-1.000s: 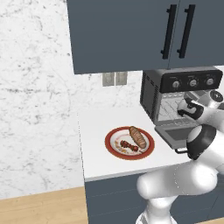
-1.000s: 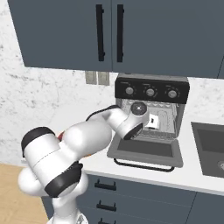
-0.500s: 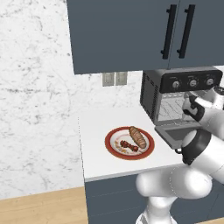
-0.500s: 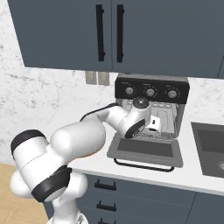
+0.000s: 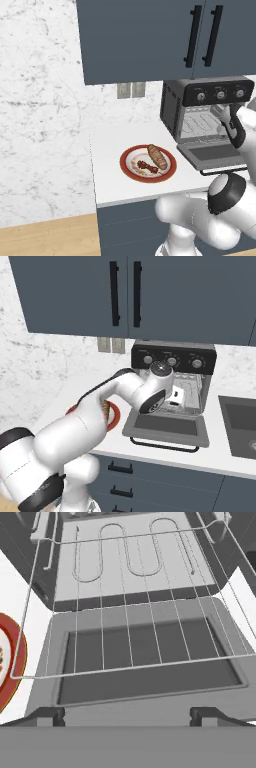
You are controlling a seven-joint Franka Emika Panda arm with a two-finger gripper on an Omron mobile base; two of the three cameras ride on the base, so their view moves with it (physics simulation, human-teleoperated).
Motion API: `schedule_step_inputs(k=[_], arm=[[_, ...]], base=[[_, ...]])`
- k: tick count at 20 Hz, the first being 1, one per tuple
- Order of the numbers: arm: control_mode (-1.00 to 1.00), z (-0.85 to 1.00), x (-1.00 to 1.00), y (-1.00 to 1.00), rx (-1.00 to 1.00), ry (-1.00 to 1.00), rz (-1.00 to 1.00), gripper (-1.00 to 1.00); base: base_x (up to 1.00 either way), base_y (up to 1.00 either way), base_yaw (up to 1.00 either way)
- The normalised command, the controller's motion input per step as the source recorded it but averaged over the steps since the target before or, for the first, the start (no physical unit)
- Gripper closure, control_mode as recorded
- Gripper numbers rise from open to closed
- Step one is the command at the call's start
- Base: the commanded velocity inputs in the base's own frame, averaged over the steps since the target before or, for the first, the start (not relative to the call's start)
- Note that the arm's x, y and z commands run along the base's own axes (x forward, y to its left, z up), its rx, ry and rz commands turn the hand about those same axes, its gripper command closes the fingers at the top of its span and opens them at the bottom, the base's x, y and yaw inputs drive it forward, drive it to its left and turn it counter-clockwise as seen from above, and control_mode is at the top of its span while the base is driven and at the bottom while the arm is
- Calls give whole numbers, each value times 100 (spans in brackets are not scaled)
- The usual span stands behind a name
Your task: Pick up the kebab skewer and baguette bread, and place them inside the toaster oven. Close the toaster oven door and start by setting the timer.
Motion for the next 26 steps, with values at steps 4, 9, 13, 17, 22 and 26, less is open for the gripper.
schedule_step_inputs(k=[4, 9, 13, 17, 22, 26], arm=[[-100, 50, -31, 61, 7, 0, -1, -100], [-100, 8, -5, 92, 9, -3, 0, -100], [-100, 0, -8, 92, 11, -3, 0, -100], [-100, 0, -1, 100, 1, 0, 0, -100], [-100, -1, -4, 97, 0, 0, 0, -100], [-100, 0, 0, 59, 0, 6, 8, -100]], base=[[0, 0, 0], [0, 0, 0], [0, 0, 0], [0, 0, 0], [0, 0, 0], [0, 0, 0]])
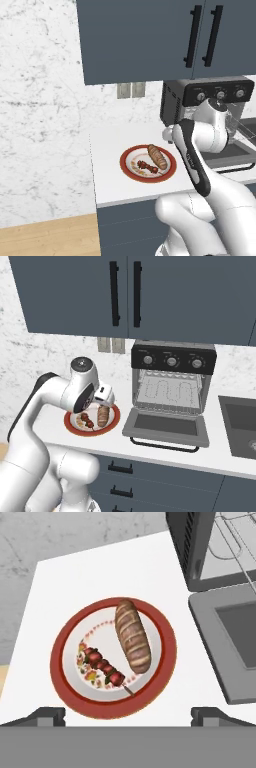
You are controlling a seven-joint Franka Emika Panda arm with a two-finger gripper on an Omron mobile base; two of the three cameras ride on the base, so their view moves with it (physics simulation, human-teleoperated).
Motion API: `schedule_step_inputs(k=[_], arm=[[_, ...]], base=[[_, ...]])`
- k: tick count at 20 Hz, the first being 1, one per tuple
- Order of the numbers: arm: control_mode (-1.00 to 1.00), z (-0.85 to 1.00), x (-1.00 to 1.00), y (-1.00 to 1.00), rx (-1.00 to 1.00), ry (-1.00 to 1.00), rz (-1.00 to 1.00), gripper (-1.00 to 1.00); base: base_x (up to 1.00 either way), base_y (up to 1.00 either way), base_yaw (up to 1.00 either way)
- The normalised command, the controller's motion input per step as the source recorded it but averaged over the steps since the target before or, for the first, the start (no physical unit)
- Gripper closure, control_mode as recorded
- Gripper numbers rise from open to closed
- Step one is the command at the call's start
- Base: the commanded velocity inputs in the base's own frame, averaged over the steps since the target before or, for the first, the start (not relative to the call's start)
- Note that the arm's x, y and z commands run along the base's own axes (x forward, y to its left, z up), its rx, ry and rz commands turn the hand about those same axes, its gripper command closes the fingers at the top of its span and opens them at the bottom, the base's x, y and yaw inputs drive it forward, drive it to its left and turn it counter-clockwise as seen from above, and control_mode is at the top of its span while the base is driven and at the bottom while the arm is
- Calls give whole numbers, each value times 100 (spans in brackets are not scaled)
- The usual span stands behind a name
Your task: Pick up the kebab skewer and baguette bread, and place them inside the toaster oven. Close the toaster oven door and start by setting the timer.
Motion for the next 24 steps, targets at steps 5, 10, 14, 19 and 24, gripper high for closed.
schedule_step_inputs(k=[5, 10, 14, 19, 24], arm=[[-100, -3, 1, 42, -2, 10, 9, -100], [-100, -18, 0, 7, -11, 17, 2, -100], [-100, -36, 0, -17, -5, -1, 3, -100], [-100, -12, 20, -16, 0, -1, 0, -100], [-100, -7, 31, -2, 0, 0, 0, -100]], base=[[0, 0, 0], [0, 0, 0], [0, 0, 0], [0, 0, 0], [0, 0, 0]])
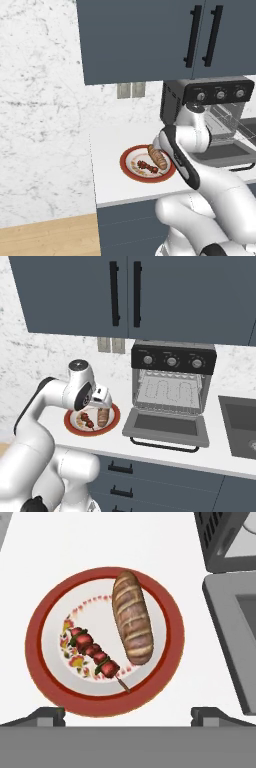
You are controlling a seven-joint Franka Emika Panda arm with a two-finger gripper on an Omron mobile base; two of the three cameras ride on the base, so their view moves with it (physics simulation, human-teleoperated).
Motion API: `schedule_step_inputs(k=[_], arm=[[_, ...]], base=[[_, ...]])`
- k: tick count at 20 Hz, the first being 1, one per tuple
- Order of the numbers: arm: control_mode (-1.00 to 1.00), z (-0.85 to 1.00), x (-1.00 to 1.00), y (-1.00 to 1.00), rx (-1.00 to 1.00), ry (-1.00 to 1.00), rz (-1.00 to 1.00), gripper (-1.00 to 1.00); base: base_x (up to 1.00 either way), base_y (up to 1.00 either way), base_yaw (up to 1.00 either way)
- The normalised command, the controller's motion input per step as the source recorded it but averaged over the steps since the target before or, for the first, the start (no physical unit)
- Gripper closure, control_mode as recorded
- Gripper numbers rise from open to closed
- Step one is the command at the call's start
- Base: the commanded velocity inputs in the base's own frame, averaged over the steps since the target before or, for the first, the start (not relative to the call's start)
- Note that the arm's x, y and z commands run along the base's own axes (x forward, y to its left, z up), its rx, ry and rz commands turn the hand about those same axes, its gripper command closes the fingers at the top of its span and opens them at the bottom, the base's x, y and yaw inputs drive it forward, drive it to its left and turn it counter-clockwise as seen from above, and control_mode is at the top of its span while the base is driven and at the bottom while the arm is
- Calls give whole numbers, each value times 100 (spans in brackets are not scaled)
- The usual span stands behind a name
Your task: Pick up the kebab skewer and baguette bread, and place them inside the toaster oven. Close the toaster oven door and start by setting the timer.
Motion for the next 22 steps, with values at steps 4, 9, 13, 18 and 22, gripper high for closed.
schedule_step_inputs(k=[4, 9, 13, 18, 22], arm=[[-100, -3, 37, 0, 0, 0, 0, -100], [-100, -20, 26, 0, 0, 1, 1, -100], [-100, -34, 21, 0, 0, 0, 0, -100], [-100, -48, 16, 0, 0, 0, 3, -100], [-100, -35, 19, 0, 0, 0, 3, -100]], base=[[0, 0, 0], [0, 0, 0], [0, 0, 0], [0, 0, 0], [0, 0, 0]])
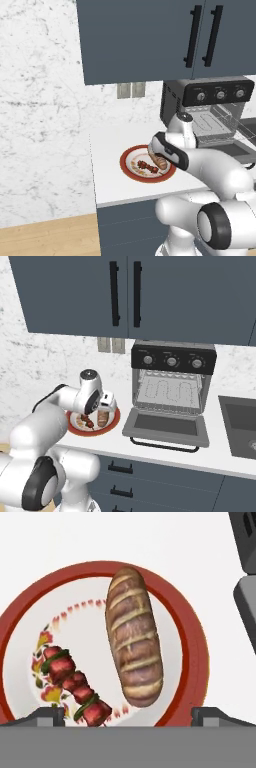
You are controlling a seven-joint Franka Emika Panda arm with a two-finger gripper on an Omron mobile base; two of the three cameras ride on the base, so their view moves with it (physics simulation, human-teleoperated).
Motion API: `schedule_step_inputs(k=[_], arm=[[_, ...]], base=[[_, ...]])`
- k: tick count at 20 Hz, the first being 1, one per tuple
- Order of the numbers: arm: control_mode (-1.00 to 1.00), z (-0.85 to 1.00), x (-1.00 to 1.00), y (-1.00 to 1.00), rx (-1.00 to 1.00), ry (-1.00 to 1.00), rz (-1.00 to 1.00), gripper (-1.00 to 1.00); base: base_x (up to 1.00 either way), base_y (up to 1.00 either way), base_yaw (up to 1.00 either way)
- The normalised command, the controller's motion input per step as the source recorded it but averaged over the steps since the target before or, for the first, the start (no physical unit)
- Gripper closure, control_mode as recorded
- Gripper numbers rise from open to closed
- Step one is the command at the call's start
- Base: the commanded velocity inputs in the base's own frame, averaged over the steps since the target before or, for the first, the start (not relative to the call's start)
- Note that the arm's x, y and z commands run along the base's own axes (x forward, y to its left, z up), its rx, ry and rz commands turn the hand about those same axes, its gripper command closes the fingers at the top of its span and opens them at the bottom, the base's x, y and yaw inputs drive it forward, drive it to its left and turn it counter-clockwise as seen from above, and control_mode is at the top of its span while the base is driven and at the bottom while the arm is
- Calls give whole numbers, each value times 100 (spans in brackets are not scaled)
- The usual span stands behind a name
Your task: Pick up the kebab skewer and baguette bread, and place them inside the toaster oven. Close the toaster oven door and start by setting the timer.
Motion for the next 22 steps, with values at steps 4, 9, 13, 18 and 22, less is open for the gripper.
schedule_step_inputs(k=[4, 9, 13, 18, 22], arm=[[-100, -20, 24, 0, 0, 0, 3, -100], [-100, -14, 32, 0, 0, 0, 1, -100], [-100, -17, 24, 0, 0, 0, 2, -100], [-100, -23, 6, 0, 0, 0, 2, -100], [-100, -16, 8, 0, 0, 0, 1, -100]], base=[[0, 0, 0], [0, 0, 0], [0, 0, 0], [0, 0, 0], [0, 0, 0]])
